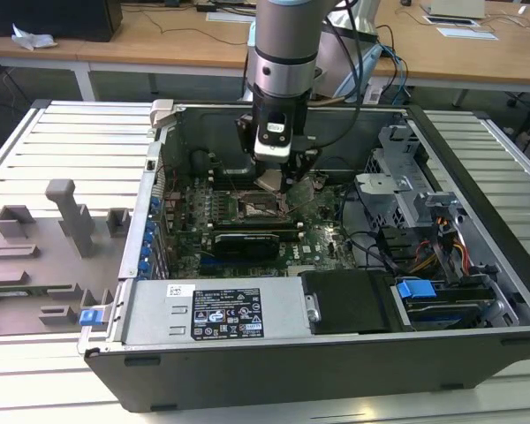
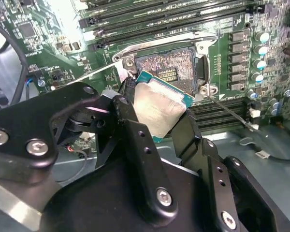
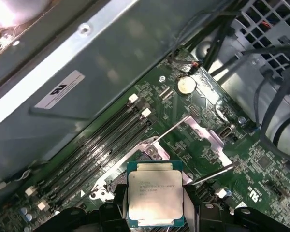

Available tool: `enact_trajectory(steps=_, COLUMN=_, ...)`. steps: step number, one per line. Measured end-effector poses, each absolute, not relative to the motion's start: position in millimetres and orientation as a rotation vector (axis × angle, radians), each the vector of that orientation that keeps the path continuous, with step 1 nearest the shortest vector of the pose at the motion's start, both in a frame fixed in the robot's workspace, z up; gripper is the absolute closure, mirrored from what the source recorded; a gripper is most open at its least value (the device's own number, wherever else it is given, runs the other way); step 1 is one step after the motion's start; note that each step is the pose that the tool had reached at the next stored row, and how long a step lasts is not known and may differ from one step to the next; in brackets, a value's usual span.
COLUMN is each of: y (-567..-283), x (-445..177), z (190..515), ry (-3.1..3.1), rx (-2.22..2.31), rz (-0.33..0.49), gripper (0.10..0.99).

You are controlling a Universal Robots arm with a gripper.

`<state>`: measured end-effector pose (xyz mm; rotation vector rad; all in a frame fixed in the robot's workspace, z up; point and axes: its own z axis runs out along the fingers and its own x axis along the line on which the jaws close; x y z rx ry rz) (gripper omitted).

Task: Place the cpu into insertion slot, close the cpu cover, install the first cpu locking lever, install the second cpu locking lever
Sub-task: 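Place the cpu into insertion slot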

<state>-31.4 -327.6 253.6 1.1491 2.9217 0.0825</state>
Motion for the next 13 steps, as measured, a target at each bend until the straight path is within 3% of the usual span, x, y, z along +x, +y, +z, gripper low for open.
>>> enact_trajectory(steps=13, y=-327.6, x=-31.4, z=252.5, ry=2.760, rx=1.483, rz=0.081, gripper=0.541)
